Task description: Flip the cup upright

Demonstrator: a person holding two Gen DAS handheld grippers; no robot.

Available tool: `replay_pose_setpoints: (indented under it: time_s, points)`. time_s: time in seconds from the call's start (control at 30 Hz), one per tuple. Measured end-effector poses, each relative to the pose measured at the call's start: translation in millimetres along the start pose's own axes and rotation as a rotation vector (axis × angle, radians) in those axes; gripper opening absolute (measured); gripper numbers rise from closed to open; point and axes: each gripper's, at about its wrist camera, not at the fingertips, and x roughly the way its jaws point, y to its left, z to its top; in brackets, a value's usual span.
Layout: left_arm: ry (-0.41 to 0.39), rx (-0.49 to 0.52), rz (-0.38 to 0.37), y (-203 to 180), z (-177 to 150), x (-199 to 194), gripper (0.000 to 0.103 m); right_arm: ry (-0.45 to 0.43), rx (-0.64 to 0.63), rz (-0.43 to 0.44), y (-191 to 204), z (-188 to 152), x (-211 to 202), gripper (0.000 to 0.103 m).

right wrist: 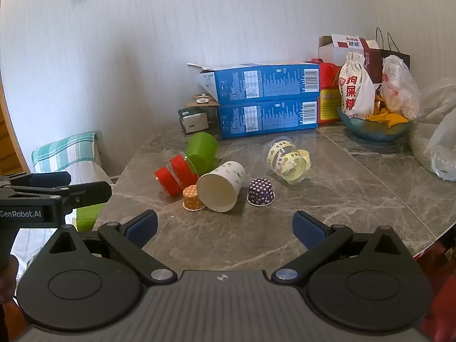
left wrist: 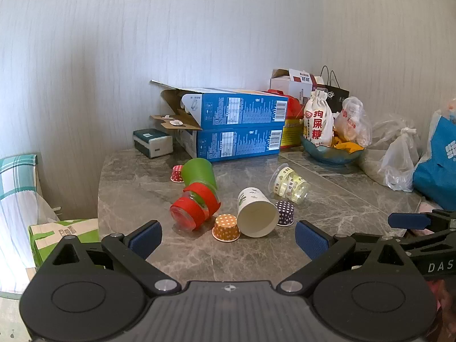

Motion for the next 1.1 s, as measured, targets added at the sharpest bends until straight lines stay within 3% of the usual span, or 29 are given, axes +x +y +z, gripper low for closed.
replay_pose_setpoints:
  time_s: [1.1]
  points:
    - [0.008,-0.014,-0.004,1.9,0.0,2.3,0.101,0.0,0.006,0.007,-2.1,-1.9,0.3,0.102]
